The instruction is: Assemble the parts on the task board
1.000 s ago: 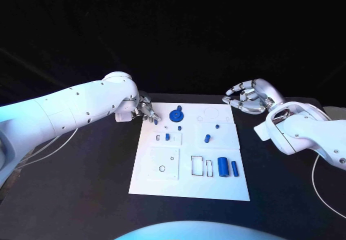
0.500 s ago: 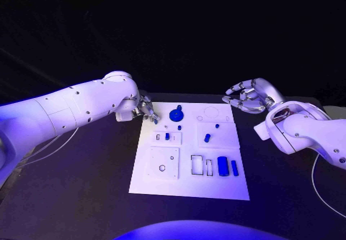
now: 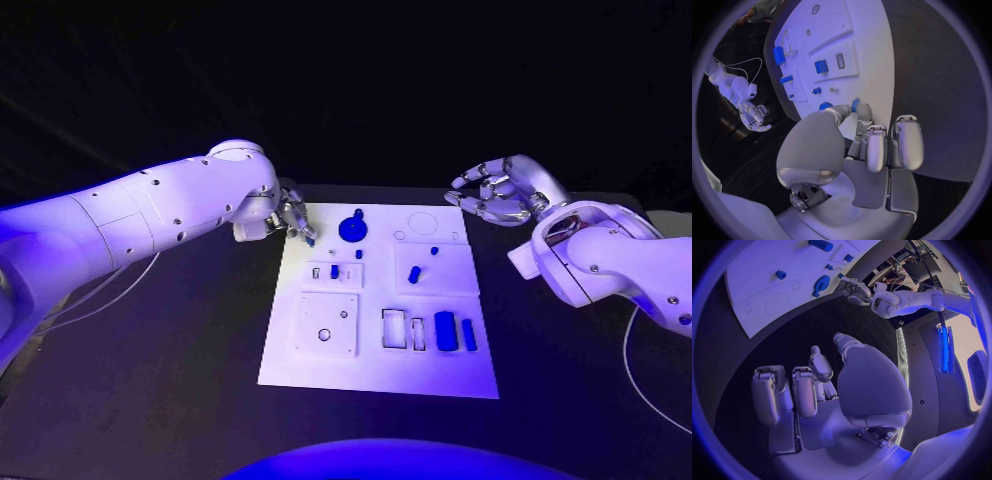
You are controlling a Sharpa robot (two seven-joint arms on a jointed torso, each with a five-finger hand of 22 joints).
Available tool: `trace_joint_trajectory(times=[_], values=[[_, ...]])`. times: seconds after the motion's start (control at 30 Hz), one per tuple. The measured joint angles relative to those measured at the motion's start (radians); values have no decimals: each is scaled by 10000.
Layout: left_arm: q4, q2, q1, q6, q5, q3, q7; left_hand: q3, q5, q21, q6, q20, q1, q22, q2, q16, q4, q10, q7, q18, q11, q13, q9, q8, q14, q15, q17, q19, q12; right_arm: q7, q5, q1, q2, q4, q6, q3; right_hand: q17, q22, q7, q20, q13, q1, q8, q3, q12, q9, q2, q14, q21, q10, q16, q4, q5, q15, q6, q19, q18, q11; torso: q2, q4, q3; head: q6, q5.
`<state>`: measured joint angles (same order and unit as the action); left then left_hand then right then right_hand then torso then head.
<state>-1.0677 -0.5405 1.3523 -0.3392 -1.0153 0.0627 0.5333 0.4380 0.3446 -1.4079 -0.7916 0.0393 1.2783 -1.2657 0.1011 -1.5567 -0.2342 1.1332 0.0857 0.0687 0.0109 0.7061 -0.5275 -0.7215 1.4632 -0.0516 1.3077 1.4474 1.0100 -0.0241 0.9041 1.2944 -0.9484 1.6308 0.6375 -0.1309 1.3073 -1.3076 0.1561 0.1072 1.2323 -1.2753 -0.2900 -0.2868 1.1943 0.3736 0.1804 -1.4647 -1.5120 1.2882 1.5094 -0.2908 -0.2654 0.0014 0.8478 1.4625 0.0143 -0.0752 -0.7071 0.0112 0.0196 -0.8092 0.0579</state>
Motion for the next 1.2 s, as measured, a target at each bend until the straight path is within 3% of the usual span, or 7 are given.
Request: trace_joint_trajectory(times=[0.27, 0.4, 0.5, 0.53, 0.63, 1.0, 1.2], values=[[46, 2, -2, -5, 69, 7, -1, 465, -26, 0, 60, 0, 304, -27, -38, 0, 129, 55, 58, 0, -53, 15, 0, 16, 37, -37, -1, 0, 38, 0, 0, 0, -8, 9, -5, 0, 8, 1, 0, 1, 8, 0, 0, 0, 0, 0, 0, 0, 0, 0, 0, 0, 0, 0, 0, 0, 0, 0, 8, 1, -2, -1, -12], [57, 0, -5, 3, 98, 20, -3, 829, 72, -45, 105, 0, 505, -71, 75, 0, -164, 169, 67, 1, -16, 2, -4, -144, 37, -37, -1, 0, 38, 0, 0, 0, -10, 12, -6, 0, 7, 1, 0, 0, 8, 0, 0, 0, 0, 0, 0, 0, 0, 0, 0, 0, 0, 0, 0, 0, 0, 0, 8, 2, -1, 11, -12], [48, -23, -13, 53, 155, 43, -12, 1163, 78, -46, -25, 0, 292, -125, 319, 0, -364, 333, 47, 0, -30, 32, -198, -214, 37, -37, -1, 0, 155, 0, 0, 0, -12, 15, -7, 0, 7, 1, 0, 0, 8, 0, 0, 0, 0, 0, 0, 0, 0, 0, 0, 0, 0, 0, 0, 0, 0, 0, 10, 2, 1, 19, -3], [36, -38, -15, 82, 185, 47, -16, 1593, 80, -57, -27, 0, 177, -136, 437, 0, -49, 371, 44, 1, -46, 72, -202, -215, 37, -37, -1, 0, 182, 0, 0, 0, -13, 15, -7, 0, 7, 2, 0, 0, 8, 0, 0, 0, 0, 0, 0, 0, 0, 0, 0, 0, 0, 0, 0, 0, 0, 0, 11, 2, 1, 22, 5], [-52, -121, -20, 203, 314, 52, -35, 1669, 191, -92, -136, -4, -65, -190, 585, 0, -123, 532, 19, 0, -64, 221, -220, -302, 37, -37, -1, 4, 314, 0, 0, 0, -14, 16, -8, 0, 6, 2, 0, 0, 7, 0, 0, 0, 0, 0, 0, 0, 0, 0, 0, 0, 0, 0, 0, 0, 0, 0, 14, 6, 0, 31, 31], [-1582, -1220, -27, 1022, 1283, 28, -144, 2334, 1273, -248, -563, -125, -799, -427, 1003, -40, 346, 1200, -95, 0, -232, 917, -283, -371, 0, -144, -2, 125, 821, 1, 0, 0, -39, 20, -8, 0, 5, 3, 0, -36, 6, 0, 1, 0, 0, 0, 1, 0, 0, 0, 0, 0, -39, 0, 0, 37, 0, 0, 31, 24, 8, 37, 115], [-2505, -1734, -27, 1466, 1590, 22, -195, 2333, 1466, -297, -601, -124, -866, -427, 1071, -40, 347, 1290, -130, 0, -251, 1029, -310, -396, 34, -181, -2, 125, 879, 3, 0, 0, -50, 12, -6, -1, 5, -3, 0, -36, 6, 0, 1, 0, 0, 0, 1, 0, 0, 0, 0, 0, -39, 0, 0, 37, 0, 0, 33, 32, 8, 39, 131]])
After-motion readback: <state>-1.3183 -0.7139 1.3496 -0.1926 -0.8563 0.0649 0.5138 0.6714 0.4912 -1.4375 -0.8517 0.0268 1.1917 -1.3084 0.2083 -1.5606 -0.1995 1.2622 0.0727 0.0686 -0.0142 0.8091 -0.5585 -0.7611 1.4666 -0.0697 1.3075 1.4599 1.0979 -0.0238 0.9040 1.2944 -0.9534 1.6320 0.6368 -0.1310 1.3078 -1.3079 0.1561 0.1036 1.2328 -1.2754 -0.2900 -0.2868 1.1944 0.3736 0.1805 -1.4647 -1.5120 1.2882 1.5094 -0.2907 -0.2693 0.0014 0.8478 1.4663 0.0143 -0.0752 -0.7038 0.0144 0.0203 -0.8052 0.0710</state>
